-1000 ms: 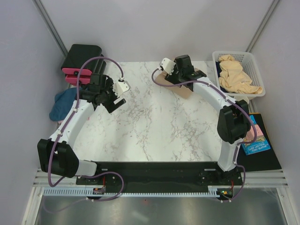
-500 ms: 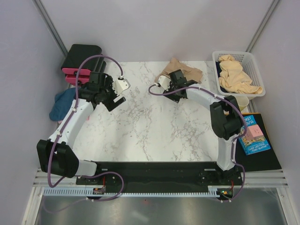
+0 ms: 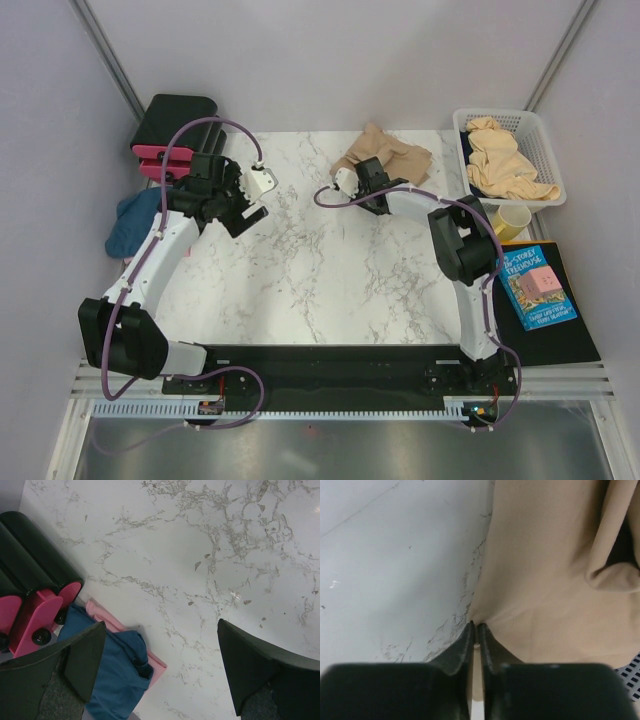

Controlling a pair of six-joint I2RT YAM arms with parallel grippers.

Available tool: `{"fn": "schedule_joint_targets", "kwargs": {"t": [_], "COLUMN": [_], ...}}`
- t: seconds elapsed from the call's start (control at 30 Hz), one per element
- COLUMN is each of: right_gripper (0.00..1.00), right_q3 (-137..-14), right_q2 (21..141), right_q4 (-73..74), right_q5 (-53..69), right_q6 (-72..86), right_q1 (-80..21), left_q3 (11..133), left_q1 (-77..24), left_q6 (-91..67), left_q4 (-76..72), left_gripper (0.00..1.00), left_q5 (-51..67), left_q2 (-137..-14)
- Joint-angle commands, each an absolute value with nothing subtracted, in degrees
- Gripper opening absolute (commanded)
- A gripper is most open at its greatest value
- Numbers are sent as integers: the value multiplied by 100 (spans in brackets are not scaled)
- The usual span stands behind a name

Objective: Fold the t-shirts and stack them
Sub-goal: Fold the long partially folded tshirt into a neat square

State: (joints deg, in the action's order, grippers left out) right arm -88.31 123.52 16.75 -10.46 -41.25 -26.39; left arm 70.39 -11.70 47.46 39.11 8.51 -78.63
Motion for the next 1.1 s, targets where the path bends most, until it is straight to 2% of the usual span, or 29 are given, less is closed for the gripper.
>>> {"fn": "schedule_joint_targets", "kwargs": {"t": [0.0,0.07,0.5,1.07], "right_gripper": [8,0,0,0], "right_q3": [-9053,-9027,-7208,-5292], "right_q2": [12612,12586,10900,8675], "right_q4": [1573,1705,2144,3937], "right_q5": [-1116,-1037,-765,-255], "right_q6": [-4157,-4175,-4799,-5520], "right_q1": [-2637,-2645,-3023,-4025], "left_q3": [7198,7207,7514,7945], "left_q1": [-1178,-1178,-1178,-1186], "left_q6": [4825,4851,4931,5282], "left_q4": [3859,3832,3683,3674], "left_gripper": [100,100,100,100], "left_q5": [844,826,967,1037], "left_q2": [-7787,-7813,-8103,-8323]}}
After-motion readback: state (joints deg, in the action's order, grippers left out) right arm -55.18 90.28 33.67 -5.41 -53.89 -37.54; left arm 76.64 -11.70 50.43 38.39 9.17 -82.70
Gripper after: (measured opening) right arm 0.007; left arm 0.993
